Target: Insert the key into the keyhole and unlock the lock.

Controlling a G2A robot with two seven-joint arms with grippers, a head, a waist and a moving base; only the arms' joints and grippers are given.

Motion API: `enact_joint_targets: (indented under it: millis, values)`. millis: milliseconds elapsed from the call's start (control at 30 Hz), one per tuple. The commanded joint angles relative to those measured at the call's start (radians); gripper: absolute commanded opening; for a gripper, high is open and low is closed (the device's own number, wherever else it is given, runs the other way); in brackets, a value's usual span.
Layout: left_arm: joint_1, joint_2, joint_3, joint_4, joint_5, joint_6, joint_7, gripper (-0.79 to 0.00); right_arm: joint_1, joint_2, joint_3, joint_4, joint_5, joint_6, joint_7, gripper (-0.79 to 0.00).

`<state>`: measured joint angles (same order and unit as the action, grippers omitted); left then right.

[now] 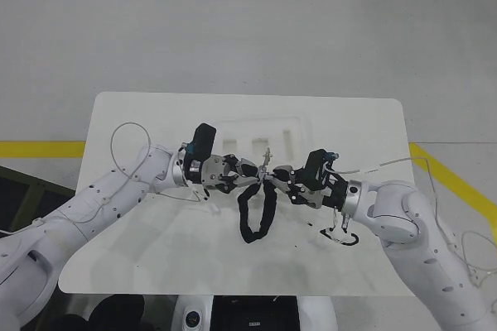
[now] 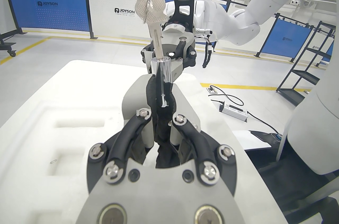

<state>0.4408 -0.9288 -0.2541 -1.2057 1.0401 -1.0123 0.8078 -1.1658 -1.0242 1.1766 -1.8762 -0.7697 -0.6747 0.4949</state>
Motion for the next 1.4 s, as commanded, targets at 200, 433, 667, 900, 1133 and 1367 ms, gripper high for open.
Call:
enact_joint_targets:
  millis: [200, 433, 667, 900, 1133, 1367]
  values:
    - [-0.012, -0.002, 0.03, -0.001, -0.017, 0.0, 0.0, -0.73, -0.002, 0.0, -0.002, -0.007, -0.019, 0.007, -0.008, -0.785]
    - [-0.029, -0.003, 0.056, 0.0, -0.031, 0.0, 0.0, -0.529, -0.001, 0.001, -0.004, -0.01, -0.03, 0.012, -0.005, -0.785]
    - [-0.049, -0.003, 0.084, 0.004, -0.043, 0.0, 0.0, -0.471, 0.001, 0.001, -0.006, -0.016, -0.038, 0.016, -0.006, -0.785]
    - [-0.047, -0.014, 0.084, 0.015, -0.039, 0.0, 0.0, -0.523, 0.006, 0.001, -0.011, -0.024, -0.052, 0.014, 0.003, -0.785]
    - [-0.05, -0.019, 0.084, 0.025, -0.053, 0.0, 0.0, -0.785, 0.009, 0.0, -0.017, -0.022, -0.061, 0.023, 0.007, -0.785]
    - [-0.052, -0.018, 0.084, 0.028, -0.052, 0.0, 0.0, -0.785, 0.005, 0.001, -0.011, -0.016, -0.048, 0.032, 0.002, -0.037]
